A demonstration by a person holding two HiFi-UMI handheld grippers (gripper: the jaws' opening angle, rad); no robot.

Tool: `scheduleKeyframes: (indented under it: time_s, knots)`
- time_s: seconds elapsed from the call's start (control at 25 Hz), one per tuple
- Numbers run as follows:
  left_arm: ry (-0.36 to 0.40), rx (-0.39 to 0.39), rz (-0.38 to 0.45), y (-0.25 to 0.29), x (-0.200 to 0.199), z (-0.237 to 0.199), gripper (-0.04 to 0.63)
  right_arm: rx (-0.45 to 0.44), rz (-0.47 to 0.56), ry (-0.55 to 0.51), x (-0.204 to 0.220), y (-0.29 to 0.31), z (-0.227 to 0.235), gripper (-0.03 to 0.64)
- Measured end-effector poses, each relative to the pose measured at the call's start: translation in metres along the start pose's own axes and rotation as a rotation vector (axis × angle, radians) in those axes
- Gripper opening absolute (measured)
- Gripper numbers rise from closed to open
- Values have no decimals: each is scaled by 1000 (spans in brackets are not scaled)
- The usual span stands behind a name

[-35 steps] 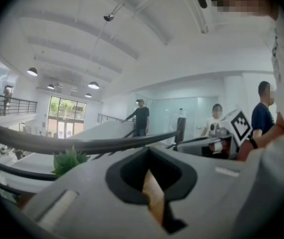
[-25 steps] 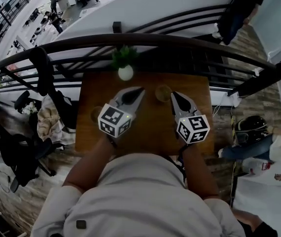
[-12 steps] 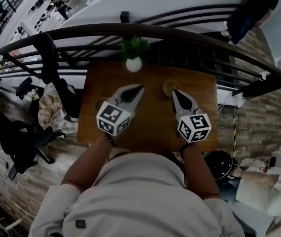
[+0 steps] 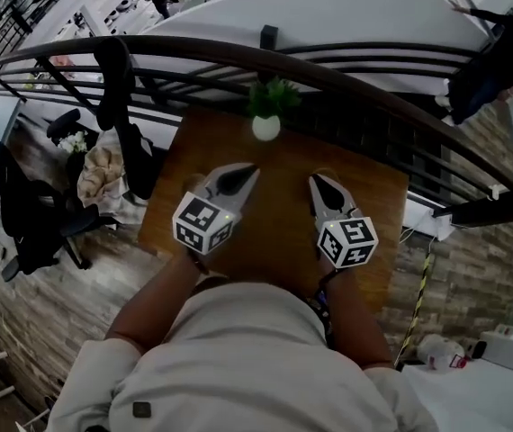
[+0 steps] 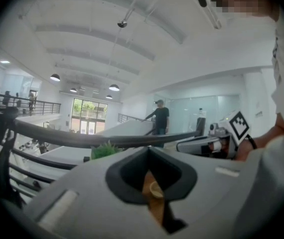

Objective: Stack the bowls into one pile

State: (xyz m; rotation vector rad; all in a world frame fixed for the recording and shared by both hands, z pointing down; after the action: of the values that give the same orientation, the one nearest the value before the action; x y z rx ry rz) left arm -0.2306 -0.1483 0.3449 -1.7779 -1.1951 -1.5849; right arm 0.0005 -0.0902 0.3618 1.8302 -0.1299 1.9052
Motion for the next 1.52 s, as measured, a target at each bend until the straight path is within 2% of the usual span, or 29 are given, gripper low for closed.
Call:
scheduleKeyframes:
  time_s: [0.44,0.76,1.16,1.52]
  knots:
    - [-1,-133,11,-1,10,25,5,-129,0,-2,9,-3,22,8]
    - [-2,-169,18,-8,15,30,5,-157,-7,13,15,-9,21,8]
    - [3,-149,21,-26,11,0,5,-131,-3,20,10,8,-2,8]
    - [32,-93,-7,-72,0,-69,5,-87,13,30,-3,59,-67,8]
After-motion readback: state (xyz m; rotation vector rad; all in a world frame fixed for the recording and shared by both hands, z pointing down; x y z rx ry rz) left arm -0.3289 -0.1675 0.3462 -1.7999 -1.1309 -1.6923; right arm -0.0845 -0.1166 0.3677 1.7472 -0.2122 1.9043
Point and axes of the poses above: the fingertips, and each gripper's own axes: y forward along the fingers, z to its right, x out of its underside, the point moved 10 cm from there along -y, backward along the fingers, and after that the axes turned 6 degrees about -y, right-handed, at the moved point
